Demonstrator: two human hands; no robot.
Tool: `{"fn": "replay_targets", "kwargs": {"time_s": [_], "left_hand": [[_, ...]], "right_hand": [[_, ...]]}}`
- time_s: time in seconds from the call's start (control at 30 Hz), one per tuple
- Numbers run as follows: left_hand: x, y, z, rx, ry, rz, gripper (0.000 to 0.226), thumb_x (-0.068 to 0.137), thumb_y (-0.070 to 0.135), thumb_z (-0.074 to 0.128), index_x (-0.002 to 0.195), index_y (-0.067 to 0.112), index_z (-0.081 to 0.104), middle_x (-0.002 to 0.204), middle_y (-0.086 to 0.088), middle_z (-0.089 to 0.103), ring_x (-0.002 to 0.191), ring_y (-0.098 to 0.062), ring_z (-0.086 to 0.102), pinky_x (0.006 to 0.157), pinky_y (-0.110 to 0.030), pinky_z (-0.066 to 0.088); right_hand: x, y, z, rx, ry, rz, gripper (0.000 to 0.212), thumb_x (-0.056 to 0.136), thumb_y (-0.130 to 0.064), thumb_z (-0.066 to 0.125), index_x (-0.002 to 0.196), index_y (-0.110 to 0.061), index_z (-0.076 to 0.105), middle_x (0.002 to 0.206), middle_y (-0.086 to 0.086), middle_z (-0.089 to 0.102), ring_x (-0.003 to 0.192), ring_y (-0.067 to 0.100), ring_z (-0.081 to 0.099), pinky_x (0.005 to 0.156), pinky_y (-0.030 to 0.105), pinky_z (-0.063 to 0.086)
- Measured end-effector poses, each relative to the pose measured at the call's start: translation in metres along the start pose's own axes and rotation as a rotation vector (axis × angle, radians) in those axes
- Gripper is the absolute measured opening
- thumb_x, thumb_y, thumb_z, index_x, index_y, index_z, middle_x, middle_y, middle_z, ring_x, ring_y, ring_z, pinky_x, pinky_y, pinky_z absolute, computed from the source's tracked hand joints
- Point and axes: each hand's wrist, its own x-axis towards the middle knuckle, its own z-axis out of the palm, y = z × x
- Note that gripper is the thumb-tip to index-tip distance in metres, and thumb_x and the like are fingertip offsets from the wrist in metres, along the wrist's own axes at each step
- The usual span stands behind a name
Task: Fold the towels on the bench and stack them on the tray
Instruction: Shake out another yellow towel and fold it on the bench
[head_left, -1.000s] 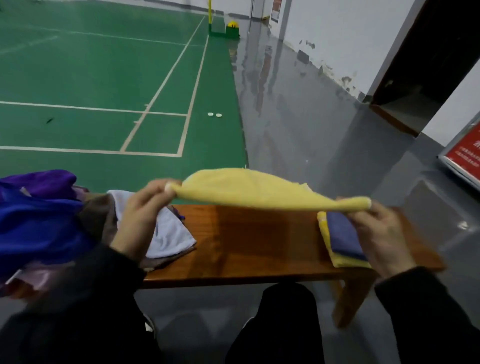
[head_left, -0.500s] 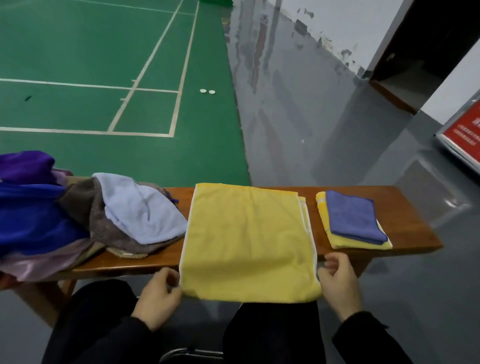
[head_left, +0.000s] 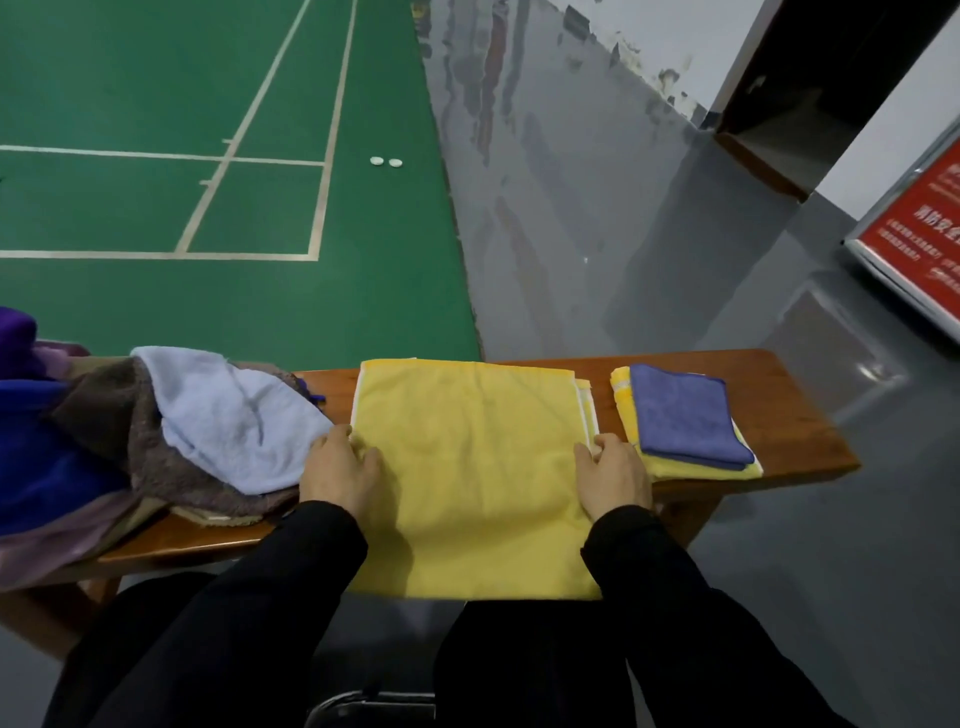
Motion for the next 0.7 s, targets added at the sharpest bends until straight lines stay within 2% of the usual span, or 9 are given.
{"fn": "replay_targets", "kwargs": {"time_s": [0.1,0.17,0.3,0.4,0.47,0.57,0.63,0.7], "left_hand": [[0.005,0.003,0.001,-0.016,0.03,-0.019,0.02,0.092,0.028,0.064,0.095,0.009,0.06,0.089,-0.012,0.066,0.088,-0.035,0.062,0.077,-0.041,0.05],[0.005,0.006,0.003,-0.002,0.008,-0.047,0.021,0.094,0.029,0.064,0.083,0.011,0.059,0.08,-0.009,0.063,0.079,-0.03,0.06,0.071,-0.036,0.045],[0.009,0.005,0.004,0.019,-0.01,-0.068,0.015,0.094,0.03,0.064,0.091,0.016,0.062,0.086,-0.003,0.064,0.08,-0.024,0.058,0.071,-0.032,0.042],[0.01,0.004,0.004,-0.016,0.004,-0.046,0.01,0.094,0.027,0.064,0.093,0.017,0.063,0.087,-0.003,0.065,0.081,-0.023,0.057,0.072,-0.032,0.042],[0.008,0.004,0.004,-0.055,0.028,-0.039,0.008,0.095,0.024,0.061,0.091,0.017,0.06,0.087,-0.004,0.065,0.08,-0.023,0.058,0.072,-0.034,0.043],[0.006,0.004,0.004,-0.086,0.051,-0.024,0.007,0.093,0.023,0.059,0.091,0.016,0.057,0.085,-0.006,0.064,0.079,-0.025,0.059,0.071,-0.035,0.045],[0.007,0.005,0.006,-0.085,0.041,-0.015,0.012,0.092,0.025,0.062,0.097,0.016,0.056,0.09,-0.004,0.064,0.082,-0.025,0.06,0.073,-0.036,0.047],[0.009,0.006,0.007,-0.093,0.023,-0.018,0.024,0.093,0.031,0.064,0.109,0.016,0.054,0.099,-0.001,0.063,0.087,-0.023,0.06,0.077,-0.035,0.048]], "right_hand": [[0.01,-0.005,-0.004,0.08,-0.061,0.095,0.032,0.098,-0.044,0.062,0.12,-0.02,0.061,0.113,0.003,0.065,0.1,0.024,0.059,0.081,0.033,0.048],[0.018,-0.006,-0.006,0.168,-0.12,0.151,0.027,0.095,-0.038,0.068,0.115,-0.021,0.061,0.108,0.001,0.062,0.097,0.023,0.056,0.082,0.033,0.046],[0.03,-0.003,-0.004,0.449,-0.164,0.234,0.028,0.089,-0.024,0.077,0.112,-0.016,0.063,0.109,0.002,0.06,0.102,0.024,0.054,0.089,0.033,0.045],[0.031,-0.002,-0.006,0.582,-0.102,0.229,0.012,0.09,-0.021,0.075,0.101,-0.016,0.071,0.107,0.003,0.068,0.105,0.026,0.06,0.089,0.034,0.047],[0.028,0.0,-0.009,0.559,0.001,0.226,0.004,0.094,-0.019,0.068,0.097,-0.019,0.07,0.103,0.002,0.068,0.101,0.025,0.061,0.085,0.034,0.048],[0.022,0.008,-0.007,0.31,0.054,0.184,0.005,0.097,-0.019,0.062,0.098,-0.02,0.067,0.102,0.004,0.068,0.094,0.023,0.06,0.081,0.035,0.052],[0.017,0.015,-0.002,0.157,0.04,0.129,0.004,0.099,-0.022,0.061,0.102,-0.021,0.063,0.102,0.003,0.067,0.091,0.021,0.058,0.079,0.033,0.051],[0.016,0.014,0.002,0.144,0.06,0.056,0.012,0.101,-0.032,0.059,0.107,-0.021,0.06,0.102,0.001,0.066,0.09,0.019,0.058,0.077,0.032,0.049]]}}
